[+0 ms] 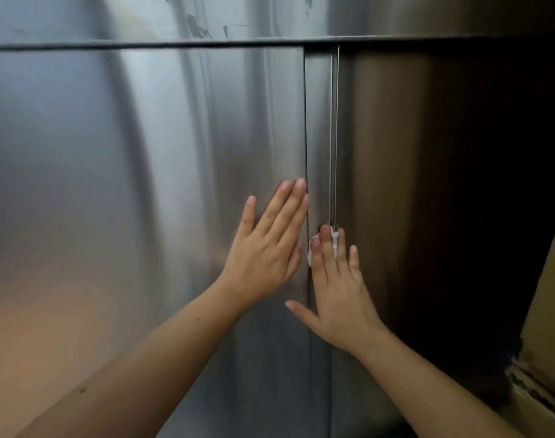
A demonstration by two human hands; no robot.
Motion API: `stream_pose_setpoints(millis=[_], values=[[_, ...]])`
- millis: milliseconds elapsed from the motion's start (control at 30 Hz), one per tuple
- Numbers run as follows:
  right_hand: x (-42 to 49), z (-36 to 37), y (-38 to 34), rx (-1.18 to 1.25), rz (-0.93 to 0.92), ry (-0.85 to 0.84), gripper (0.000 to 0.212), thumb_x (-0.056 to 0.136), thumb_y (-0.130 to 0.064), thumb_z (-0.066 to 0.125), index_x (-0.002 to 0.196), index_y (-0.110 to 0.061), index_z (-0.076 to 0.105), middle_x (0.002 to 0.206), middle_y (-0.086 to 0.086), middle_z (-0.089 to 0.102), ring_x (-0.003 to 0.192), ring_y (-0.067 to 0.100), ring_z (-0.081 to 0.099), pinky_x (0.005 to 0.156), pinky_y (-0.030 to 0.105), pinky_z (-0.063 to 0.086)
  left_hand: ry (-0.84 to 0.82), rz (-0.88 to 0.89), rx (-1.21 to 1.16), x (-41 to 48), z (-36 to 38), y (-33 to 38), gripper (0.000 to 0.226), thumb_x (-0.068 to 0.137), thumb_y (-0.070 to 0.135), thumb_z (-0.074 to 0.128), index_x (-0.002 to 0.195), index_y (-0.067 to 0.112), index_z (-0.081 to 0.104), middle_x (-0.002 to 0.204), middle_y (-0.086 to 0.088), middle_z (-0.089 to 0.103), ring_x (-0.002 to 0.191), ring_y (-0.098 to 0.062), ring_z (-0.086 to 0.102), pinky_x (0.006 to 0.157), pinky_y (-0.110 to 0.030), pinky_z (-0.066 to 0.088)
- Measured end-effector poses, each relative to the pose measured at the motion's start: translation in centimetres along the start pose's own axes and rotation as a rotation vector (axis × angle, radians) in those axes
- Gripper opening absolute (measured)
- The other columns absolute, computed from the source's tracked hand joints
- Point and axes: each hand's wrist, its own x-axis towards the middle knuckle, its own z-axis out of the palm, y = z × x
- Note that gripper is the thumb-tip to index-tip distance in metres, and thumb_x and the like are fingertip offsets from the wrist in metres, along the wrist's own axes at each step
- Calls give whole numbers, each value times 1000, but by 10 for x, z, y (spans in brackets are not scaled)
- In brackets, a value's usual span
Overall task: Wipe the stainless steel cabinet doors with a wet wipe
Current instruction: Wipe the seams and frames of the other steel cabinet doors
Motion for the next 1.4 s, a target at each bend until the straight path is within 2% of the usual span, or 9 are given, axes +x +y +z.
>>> stream_pose_setpoints(millis=[133,367,567,667,800,933,1067,1233,1400], values=[[8,-8,4,-21,-31,42,95,85,-68,25,145,4,16,153,26,12,141,39,9,113,46,2,-3,31,57,-20,7,13,55,98,25,34,147,3,24,153,-12,18,141,-25,21,110,-50,11],[-16,13,0,30,-18,3,95,86,-67,25,148,2,6,155,23,2,143,38,4,114,44,-3,2,-37,23,-37,13,29,62,93,19,43,148,4,19,154,-10,13,142,-24,17,114,-49,4],[-60,44,-5,37,-43,-87,96,85,-65,31,148,3,6,155,23,6,141,41,10,115,42,-8,-59,-7,7,-66,16,43,64,92,20,45,149,4,20,155,-10,8,145,-23,7,112,-51,7],[-57,40,-3,31,-51,-46,92,88,-63,28,148,3,6,155,23,5,141,40,9,115,43,-9,-69,14,-5,-77,16,44,66,91,20,47,149,4,21,156,-10,5,145,-24,7,112,-51,9],[-44,33,-6,50,-3,-9,87,92,-64,13,148,2,4,154,22,0,142,40,4,115,44,-8,-65,38,-3,-86,15,46,64,91,19,45,148,3,22,155,-11,9,145,-24,6,113,-51,7],[-72,54,-9,67,-23,-84,90,90,-64,22,148,1,1,155,23,3,142,40,4,115,43,-8,-105,26,-3,-98,15,49,65,91,21,44,149,3,19,156,-11,7,145,-24,8,114,-50,3],[-104,75,-17,93,-1,-185,85,93,-63,9,149,1,-1,155,22,3,141,41,9,115,43,-9,-127,63,-14,-114,15,52,61,95,24,40,149,4,20,156,-11,7,145,-24,10,114,-49,2],[-87,67,-11,91,-12,-56,87,92,-63,17,149,0,0,155,21,1,142,39,8,115,41,-14,-117,78,-27,-121,18,57,62,97,27,39,151,5,16,158,-10,3,145,-24,10,114,-49,-1],[-72,62,-10,88,-17,-6,94,86,-63,28,148,-3,-11,153,18,-17,143,37,0,115,43,-14,-114,39,-20,-121,22,63,60,100,35,31,151,7,14,157,-8,4,145,-21,7,114,-48,-4]])
